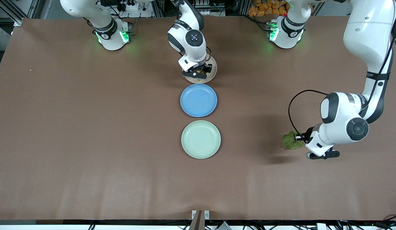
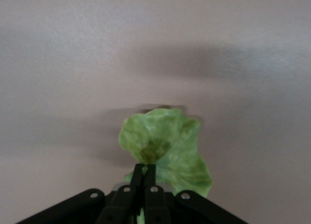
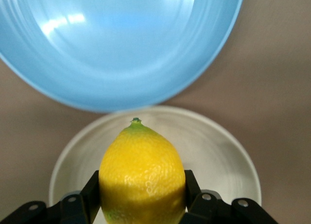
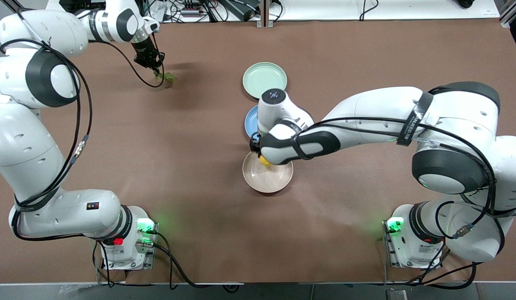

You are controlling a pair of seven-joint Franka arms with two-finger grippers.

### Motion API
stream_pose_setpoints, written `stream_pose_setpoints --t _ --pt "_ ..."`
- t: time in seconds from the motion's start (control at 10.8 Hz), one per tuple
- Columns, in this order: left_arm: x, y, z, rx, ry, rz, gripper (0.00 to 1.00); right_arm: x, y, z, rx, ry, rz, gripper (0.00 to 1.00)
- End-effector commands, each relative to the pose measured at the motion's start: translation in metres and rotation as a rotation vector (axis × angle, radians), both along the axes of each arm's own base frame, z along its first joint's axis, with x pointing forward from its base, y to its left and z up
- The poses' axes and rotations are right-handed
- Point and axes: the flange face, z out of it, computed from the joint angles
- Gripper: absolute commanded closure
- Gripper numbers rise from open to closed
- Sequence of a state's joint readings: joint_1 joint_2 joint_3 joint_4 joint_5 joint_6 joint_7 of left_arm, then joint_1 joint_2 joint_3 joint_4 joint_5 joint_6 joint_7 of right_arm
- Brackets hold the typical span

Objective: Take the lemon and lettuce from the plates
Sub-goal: 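Set the lettuce on the table while the right gripper carries the lemon away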

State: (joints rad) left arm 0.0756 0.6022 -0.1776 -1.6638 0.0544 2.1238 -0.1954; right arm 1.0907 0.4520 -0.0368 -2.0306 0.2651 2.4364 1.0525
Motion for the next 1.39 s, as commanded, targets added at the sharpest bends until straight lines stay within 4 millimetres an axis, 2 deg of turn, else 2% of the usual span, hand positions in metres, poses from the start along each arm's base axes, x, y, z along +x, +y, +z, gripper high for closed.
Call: stream_pose_setpoints --t 0.0,0.09,0.19,0.37,0.56,0.74,0.93,1.11,1.3 --pt "0.002 0.003 -0.016 0.013 -0.017 0.006 0.75 0.045 -0.028 0.033 0.03 -0.048 -0.044 1.0" --pt "0.002 0.002 -0.013 0.013 -0.022 0.008 0.01 0.068 -0.045 0.042 0.032 -0.068 -0.018 1.0" --pt "0.004 -0.001 -0.007 0.013 -0.032 0.002 0.0 0.091 -0.07 0.047 0.0 -0.048 0.004 1.0" --pt "0.008 0.004 0.024 0.018 -0.074 -0.005 0.0 0.128 -0.107 0.057 -0.009 -0.068 0.033 1.0" --pt "0.006 0.001 0.087 0.045 -0.113 -0.02 0.0 0.164 -0.148 0.057 -0.02 -0.077 0.058 1.0" --pt "-0.002 0.002 0.171 0.071 -0.151 -0.022 0.0 0.189 -0.183 0.056 -0.021 -0.072 0.027 1.0" --pt "-0.023 0.0 0.239 0.09 -0.187 -0.023 0.0 0.221 -0.24 0.053 -0.016 -0.053 0.053 1.0" --pt "-0.04 -0.004 0.294 0.099 -0.218 -0.026 0.0 0.24 -0.282 0.051 -0.004 -0.048 0.117 1.0" --pt "-0.048 -0.007 0.327 0.093 -0.194 -0.023 0.0 0.262 -0.342 0.044 0.01 -0.048 0.184 1.0"
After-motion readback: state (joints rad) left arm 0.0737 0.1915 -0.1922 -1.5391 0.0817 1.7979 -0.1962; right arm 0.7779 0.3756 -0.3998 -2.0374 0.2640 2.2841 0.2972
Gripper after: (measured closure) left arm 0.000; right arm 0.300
